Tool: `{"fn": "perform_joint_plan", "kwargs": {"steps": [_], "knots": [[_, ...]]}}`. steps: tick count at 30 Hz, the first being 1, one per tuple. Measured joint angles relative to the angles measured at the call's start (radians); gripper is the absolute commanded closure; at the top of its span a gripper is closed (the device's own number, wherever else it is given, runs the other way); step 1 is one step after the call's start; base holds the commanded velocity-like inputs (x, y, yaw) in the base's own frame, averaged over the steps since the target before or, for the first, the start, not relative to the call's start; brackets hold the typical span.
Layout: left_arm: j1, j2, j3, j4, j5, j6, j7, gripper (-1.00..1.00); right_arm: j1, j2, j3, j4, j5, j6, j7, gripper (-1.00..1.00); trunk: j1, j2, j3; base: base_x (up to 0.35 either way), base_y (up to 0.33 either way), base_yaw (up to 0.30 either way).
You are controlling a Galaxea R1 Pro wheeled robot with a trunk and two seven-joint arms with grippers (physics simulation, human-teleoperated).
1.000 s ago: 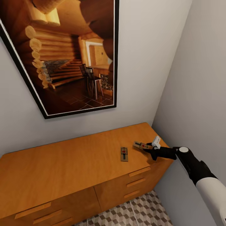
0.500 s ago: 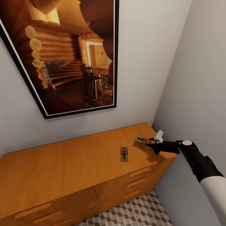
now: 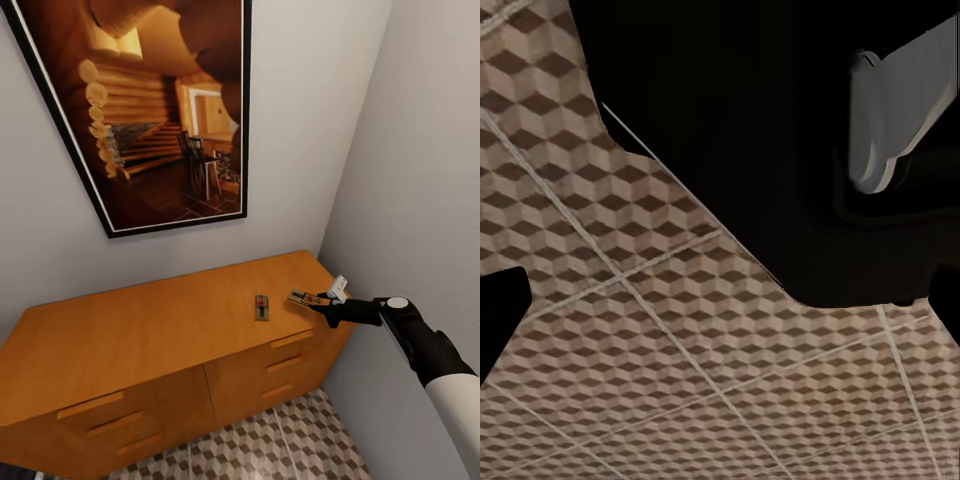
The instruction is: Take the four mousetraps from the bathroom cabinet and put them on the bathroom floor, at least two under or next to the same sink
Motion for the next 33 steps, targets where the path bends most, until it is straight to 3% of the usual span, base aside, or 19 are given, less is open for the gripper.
{"fn": "perform_joint_plan", "kwargs": {"steps": [33], "knots": [[0.000, 0.001, 0.000, 0.000, 0.000, -0.016, 0.000, -1.00, 0.000, 0.001, 0.004, 0.013, 0.000, -0.001, -0.005, 1.00, 0.000, 0.000, 0.000, -0.336, 0.000, 0.000]]}}
